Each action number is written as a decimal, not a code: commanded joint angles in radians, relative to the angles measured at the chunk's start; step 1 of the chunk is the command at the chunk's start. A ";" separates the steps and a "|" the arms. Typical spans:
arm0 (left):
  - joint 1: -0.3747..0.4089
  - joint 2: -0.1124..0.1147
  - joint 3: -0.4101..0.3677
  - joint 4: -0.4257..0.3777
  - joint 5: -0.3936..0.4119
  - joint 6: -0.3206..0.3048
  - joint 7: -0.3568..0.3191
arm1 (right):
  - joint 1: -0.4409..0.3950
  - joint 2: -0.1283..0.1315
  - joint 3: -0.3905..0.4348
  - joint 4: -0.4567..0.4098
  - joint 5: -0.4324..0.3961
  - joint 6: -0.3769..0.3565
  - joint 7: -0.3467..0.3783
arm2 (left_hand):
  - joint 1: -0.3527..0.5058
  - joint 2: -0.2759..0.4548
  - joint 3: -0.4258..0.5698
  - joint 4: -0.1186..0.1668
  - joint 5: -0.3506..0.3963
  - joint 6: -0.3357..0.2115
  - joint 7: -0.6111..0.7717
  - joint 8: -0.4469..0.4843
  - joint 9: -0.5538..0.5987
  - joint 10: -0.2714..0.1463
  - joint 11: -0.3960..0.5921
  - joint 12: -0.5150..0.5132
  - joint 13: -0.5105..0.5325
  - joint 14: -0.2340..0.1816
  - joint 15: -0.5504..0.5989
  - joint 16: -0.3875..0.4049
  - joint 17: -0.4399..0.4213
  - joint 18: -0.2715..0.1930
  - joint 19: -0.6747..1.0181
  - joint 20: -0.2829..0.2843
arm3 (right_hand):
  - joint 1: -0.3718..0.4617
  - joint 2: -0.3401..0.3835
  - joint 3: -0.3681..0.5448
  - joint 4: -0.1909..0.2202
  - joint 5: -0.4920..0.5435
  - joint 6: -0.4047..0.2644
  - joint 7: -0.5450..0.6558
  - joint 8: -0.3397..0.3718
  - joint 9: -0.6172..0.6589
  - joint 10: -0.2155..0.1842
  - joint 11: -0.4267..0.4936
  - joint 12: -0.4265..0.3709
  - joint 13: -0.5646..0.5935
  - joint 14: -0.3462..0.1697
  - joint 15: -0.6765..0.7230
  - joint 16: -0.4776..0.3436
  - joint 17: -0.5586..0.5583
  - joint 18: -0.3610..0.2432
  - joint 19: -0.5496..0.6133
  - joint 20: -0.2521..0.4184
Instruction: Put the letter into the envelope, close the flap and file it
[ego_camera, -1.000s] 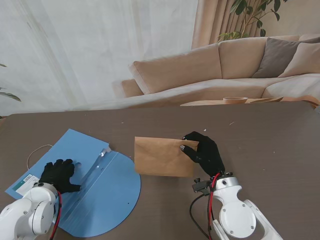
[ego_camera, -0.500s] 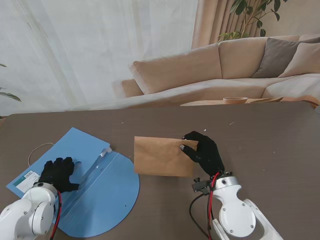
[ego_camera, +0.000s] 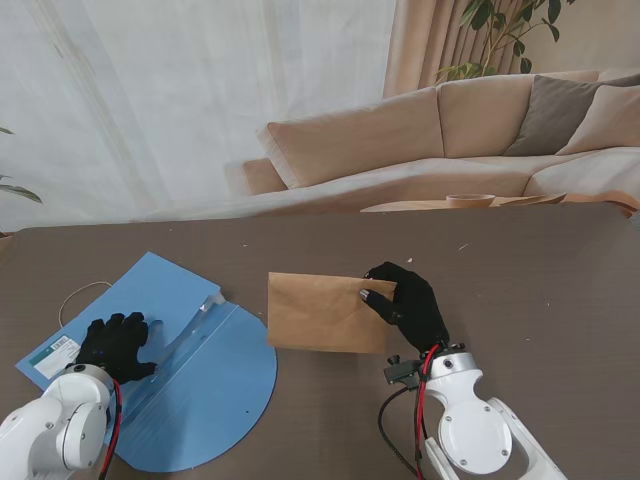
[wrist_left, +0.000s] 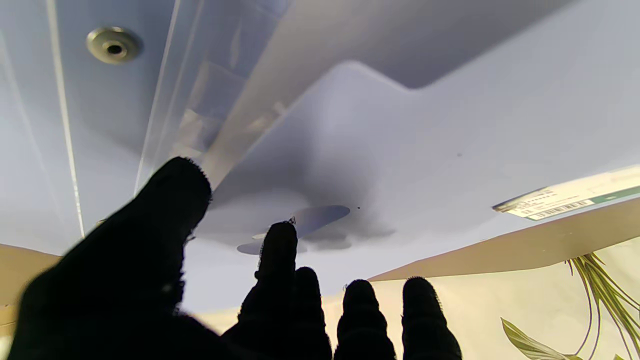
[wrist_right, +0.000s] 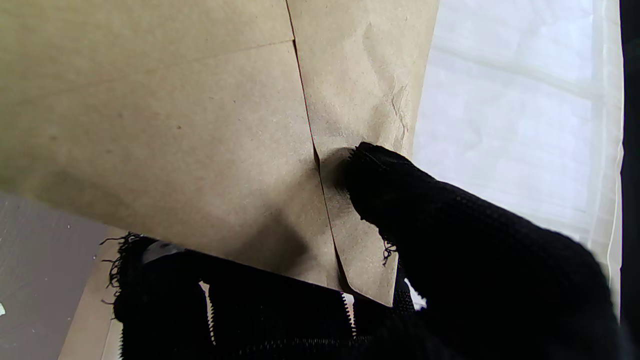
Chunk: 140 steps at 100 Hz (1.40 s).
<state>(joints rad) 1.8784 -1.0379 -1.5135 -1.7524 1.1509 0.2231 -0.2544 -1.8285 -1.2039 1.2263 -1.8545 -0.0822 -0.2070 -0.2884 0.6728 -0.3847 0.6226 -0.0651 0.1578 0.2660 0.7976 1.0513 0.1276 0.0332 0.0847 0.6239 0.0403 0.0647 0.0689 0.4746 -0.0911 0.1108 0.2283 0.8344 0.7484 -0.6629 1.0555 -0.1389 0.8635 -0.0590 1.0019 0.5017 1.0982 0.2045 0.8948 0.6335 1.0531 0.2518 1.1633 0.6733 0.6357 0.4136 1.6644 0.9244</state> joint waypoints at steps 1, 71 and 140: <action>0.007 -0.005 -0.001 -0.009 0.003 0.000 -0.016 | -0.004 -0.004 -0.003 -0.001 0.004 -0.004 0.017 | 0.039 0.040 0.039 0.031 0.020 0.017 -0.061 -0.058 -0.014 -0.044 -0.015 -0.027 -0.006 -0.007 -0.008 -0.019 -0.008 0.006 -0.016 0.002 | 0.057 0.021 0.031 0.035 0.039 -0.037 0.047 0.044 0.017 0.000 0.027 0.002 0.021 0.003 0.034 0.019 0.001 -0.005 0.045 0.023; 0.017 -0.005 0.000 -0.014 0.003 0.016 -0.033 | -0.003 -0.004 -0.004 0.000 0.007 -0.007 0.016 | 0.054 0.028 -0.041 0.007 0.347 0.024 -0.099 -0.293 -0.015 -0.039 -0.007 -0.068 -0.004 -0.015 -0.016 -0.077 -0.002 -0.005 -0.029 -0.065 | 0.054 0.018 0.038 0.038 0.040 -0.038 0.049 0.047 0.016 0.003 0.035 0.004 0.019 0.003 0.041 0.021 -0.001 -0.004 0.045 0.026; 0.016 0.001 -0.005 -0.024 0.034 -0.001 -0.092 | 0.001 -0.004 -0.006 0.004 0.011 -0.006 0.019 | -0.204 -0.114 0.021 -0.070 -0.054 0.015 0.289 0.293 -0.020 -0.047 0.001 0.053 -0.003 -0.024 -0.028 -0.126 0.002 0.000 -0.046 -0.106 | 0.052 0.016 0.043 0.040 0.039 -0.037 0.050 0.050 0.013 0.002 0.039 0.004 0.014 0.005 0.044 0.022 -0.005 -0.005 0.044 0.029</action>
<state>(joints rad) 1.8865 -1.0336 -1.5228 -1.7701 1.1760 0.2283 -0.3297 -1.8243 -1.2039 1.2235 -1.8492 -0.0752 -0.2115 -0.2849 0.5076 -0.4396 0.6041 -0.1054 0.1752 0.2768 1.0399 1.3073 0.1105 0.0079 0.0720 0.6737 0.0403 0.0559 0.0550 0.3636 -0.0839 0.1108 0.2044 0.7464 0.7484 -0.6629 1.0566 -0.1389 0.8635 -0.0590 1.0018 0.5037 1.0981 0.2045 0.9070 0.6335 1.0531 0.2520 1.1778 0.6733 0.6336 0.4136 1.6644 0.9342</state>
